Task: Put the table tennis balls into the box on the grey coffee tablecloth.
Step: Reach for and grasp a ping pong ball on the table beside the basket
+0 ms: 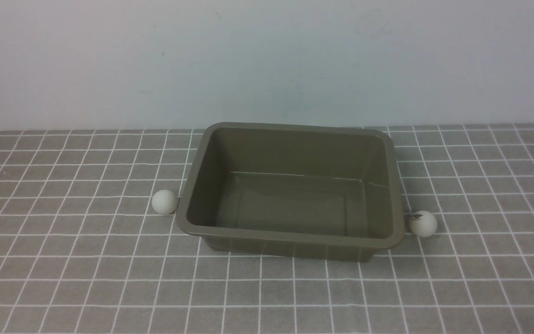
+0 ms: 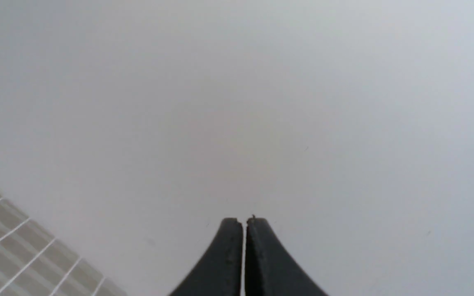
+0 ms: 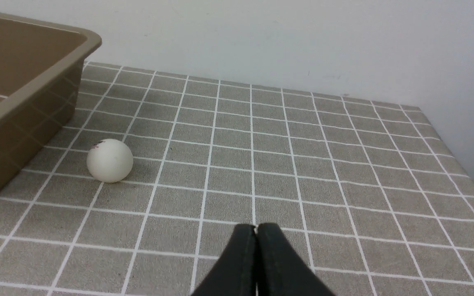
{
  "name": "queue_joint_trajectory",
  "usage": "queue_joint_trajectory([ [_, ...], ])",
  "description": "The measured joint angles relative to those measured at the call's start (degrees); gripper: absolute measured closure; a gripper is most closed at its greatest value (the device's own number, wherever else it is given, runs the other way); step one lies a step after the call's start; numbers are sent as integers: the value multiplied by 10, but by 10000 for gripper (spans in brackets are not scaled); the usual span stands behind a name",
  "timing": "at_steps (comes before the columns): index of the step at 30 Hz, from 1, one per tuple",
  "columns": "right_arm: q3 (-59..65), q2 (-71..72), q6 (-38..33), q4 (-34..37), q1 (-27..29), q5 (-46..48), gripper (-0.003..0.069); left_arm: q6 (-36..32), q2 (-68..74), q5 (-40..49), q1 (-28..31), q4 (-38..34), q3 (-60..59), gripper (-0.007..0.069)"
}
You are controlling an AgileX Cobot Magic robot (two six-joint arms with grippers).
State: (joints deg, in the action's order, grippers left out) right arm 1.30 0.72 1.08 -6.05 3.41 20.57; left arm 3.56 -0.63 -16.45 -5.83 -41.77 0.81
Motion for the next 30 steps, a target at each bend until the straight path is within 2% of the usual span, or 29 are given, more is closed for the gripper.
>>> queue_joint_trajectory([
  [6,3,0,70,126,0,-128,669,-36,69,111,0,-5,143,629],
  [7,3,0,116,203,0,-180,669,-59,141,208,0,0,212,629],
  [9,3,0,136,252,0,-221,669,-83,220,297,0,19,281,629],
  [10,3,0,139,269,0,-233,669,-95,276,359,0,35,313,629],
  [11,3,0,139,276,0,-236,669,-97,285,369,0,39,319,629],
  [13,3,0,143,298,0,-258,669,-104,371,454,0,80,367,629],
  [17,3,0,152,320,0,-278,669,-109,558,594,0,195,455,629],
  [18,2,0,152,320,0,-275,669,-109,567,594,0,200,458,629],
  [19,-6,0,155,321,0,-244,669,-110,615,616,0,224,479,629],
  [22,-105,-18,139,303,0,-45,669,-109,741,643,0,262,539,629],
  [25,-202,-90,94,280,0,83,669,-110,824,643,0,268,587,629],
  [26,-209,-96,90,278,0,83,669,-110,824,643,0,268,590,629],
  [28,-305,-181,32,267,0,188,669,-110,879,643,0,270,632,629],
  [30,-356,-238,-5,264,0,244,669,-110,928,643,0,272,669,629],
])
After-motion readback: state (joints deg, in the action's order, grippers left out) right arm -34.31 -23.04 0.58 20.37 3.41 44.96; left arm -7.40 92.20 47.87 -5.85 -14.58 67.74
